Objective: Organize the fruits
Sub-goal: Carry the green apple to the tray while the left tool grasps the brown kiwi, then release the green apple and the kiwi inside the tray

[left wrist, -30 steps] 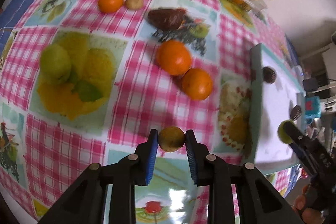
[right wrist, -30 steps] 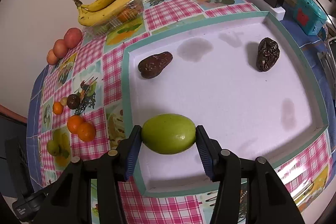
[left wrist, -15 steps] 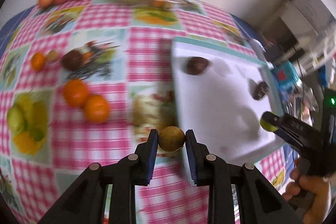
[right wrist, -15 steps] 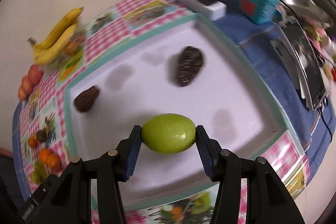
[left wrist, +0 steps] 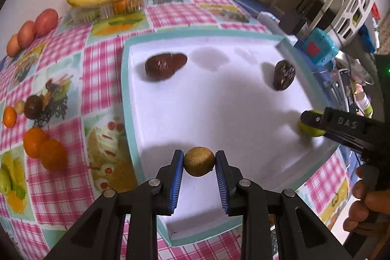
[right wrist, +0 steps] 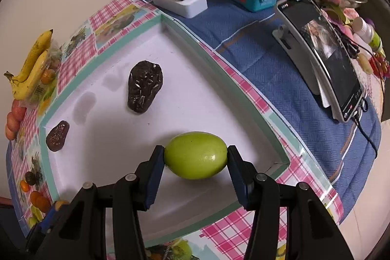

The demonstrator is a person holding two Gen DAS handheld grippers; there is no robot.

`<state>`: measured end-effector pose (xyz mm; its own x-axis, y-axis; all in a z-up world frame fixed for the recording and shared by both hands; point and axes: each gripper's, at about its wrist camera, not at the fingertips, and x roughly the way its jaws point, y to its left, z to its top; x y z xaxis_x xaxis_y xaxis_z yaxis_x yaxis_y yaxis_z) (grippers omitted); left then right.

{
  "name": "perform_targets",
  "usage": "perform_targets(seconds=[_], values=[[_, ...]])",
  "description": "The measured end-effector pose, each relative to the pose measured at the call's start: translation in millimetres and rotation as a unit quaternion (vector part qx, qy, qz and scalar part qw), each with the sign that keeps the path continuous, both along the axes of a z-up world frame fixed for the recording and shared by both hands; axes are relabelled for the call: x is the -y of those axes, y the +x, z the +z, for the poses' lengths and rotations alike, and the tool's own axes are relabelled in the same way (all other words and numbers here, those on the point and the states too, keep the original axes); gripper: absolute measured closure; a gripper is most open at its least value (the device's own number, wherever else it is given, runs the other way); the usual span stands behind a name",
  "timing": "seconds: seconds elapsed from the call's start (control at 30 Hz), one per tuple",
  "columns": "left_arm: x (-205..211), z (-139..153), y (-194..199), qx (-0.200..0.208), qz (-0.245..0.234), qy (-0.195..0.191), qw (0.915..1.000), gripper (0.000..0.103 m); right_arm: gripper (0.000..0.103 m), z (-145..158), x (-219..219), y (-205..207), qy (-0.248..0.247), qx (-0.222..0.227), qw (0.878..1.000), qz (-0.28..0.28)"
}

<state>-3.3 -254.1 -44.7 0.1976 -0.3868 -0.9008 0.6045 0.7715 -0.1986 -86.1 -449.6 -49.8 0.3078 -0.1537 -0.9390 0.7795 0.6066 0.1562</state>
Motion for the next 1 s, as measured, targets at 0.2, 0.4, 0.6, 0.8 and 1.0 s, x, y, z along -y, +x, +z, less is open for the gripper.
perform_targets(seconds=[0.2, 0.4, 0.6, 0.8, 1.0], values=[[1.3, -9.5, -0.5, -0.006, 0.002, 0.011, 0.9999, 0.074, 0.050, 2.0, -4.1, -0.1, -0.008, -0.007, 1.000, 0.004], [-3.6, -5.8, -0.8, -0.012, 0.002, 0.011, 0.9999, 0.073, 0.049, 1.2, -3.9, 1.1, -0.014, -0.012, 1.000, 0.008], [-8.2, 4.6, -0.4, -0.014, 0.005, -0.001, 0.9999, 0.072, 0.044, 7.2, -5.3, 4.3, -0.029, -0.010, 0.999, 0.014], [-23.0, 23.0, 5.1, -0.010, 0.022, -0.031, 0.9992, 0.072, 0.039, 24.8, -8.4, 4.0, -0.060, 0.001, 0.998, 0.016], [-51.7, 37.8, 24.9, 0.010, 0.088, -0.026, 0.9957, 0.072, 0.039, 41.8, -20.7, 9.9, -0.089, 0.022, 0.995, 0.033]])
